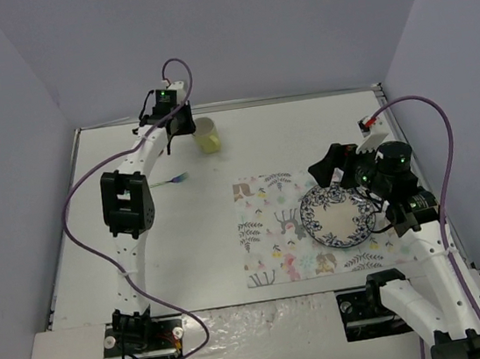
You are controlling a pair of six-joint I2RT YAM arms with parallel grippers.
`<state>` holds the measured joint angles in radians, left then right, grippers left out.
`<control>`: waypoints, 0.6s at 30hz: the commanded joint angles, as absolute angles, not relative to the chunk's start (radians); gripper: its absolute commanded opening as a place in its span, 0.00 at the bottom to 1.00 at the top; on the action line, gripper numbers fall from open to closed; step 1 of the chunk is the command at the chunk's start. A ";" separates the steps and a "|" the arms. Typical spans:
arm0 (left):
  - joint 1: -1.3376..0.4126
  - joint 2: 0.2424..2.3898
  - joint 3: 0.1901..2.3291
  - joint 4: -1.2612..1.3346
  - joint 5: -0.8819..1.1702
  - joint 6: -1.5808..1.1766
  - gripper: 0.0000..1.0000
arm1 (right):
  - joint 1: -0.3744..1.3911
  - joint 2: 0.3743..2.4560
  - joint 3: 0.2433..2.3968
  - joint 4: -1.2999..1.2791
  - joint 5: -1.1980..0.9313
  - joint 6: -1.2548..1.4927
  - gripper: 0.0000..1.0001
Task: Set the dinner table for one person
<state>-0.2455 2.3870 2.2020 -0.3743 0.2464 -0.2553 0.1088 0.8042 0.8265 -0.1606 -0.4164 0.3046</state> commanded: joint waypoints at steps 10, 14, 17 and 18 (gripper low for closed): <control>-0.379 1.884 1.751 -0.273 0.023 -0.414 0.00 | 0.288 0.880 0.797 -0.024 -0.332 0.295 1.00; -0.414 1.765 1.583 -0.248 -0.041 -0.431 0.00 | 0.383 0.914 0.777 0.003 -0.266 0.282 1.00; -0.432 1.690 1.475 -0.240 -0.077 -0.457 0.00 | 0.436 0.934 0.752 0.044 -0.244 0.274 1.00; -0.437 1.657 1.430 -0.243 -0.086 -0.465 0.00 | 0.462 0.944 0.746 0.056 -0.241 0.273 1.00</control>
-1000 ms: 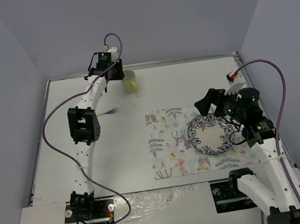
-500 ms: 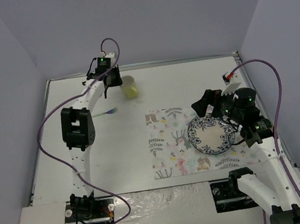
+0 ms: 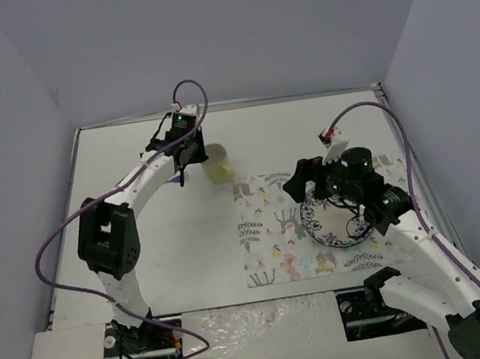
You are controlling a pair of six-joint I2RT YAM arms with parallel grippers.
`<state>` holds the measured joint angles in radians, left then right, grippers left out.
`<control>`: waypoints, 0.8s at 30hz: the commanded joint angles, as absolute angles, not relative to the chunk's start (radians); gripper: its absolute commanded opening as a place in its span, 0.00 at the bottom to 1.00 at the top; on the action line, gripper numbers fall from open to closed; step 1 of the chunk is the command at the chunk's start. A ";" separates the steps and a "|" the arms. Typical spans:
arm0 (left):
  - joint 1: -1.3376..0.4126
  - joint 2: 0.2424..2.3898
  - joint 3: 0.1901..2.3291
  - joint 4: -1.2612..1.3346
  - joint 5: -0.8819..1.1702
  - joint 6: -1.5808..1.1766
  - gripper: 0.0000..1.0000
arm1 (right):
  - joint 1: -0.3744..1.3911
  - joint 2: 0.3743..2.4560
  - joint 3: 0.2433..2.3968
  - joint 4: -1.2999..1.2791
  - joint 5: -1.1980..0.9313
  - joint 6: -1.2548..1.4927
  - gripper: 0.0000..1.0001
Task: Set the dinner table for one person
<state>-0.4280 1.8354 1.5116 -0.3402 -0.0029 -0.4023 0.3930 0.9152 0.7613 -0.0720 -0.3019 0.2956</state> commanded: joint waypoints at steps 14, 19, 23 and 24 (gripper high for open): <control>-0.451 1.416 1.089 -0.196 -0.167 -0.518 0.00 | 0.691 1.105 0.729 0.211 -0.124 0.187 1.00; -0.452 1.376 1.017 -0.159 -0.145 -0.554 0.00 | 0.767 1.173 0.739 0.244 -0.095 0.150 1.00; -0.453 1.363 0.974 -0.138 -0.123 -0.582 0.00 | 0.801 1.214 0.750 0.260 -0.068 0.133 1.00; -0.454 1.360 0.962 -0.132 -0.120 -0.586 0.00 | 0.810 1.224 0.754 0.265 -0.062 0.131 1.00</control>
<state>-0.4504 1.4297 0.9689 -0.2655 -0.1377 -0.5295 0.7795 1.1965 0.7265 0.1601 -0.1203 0.1675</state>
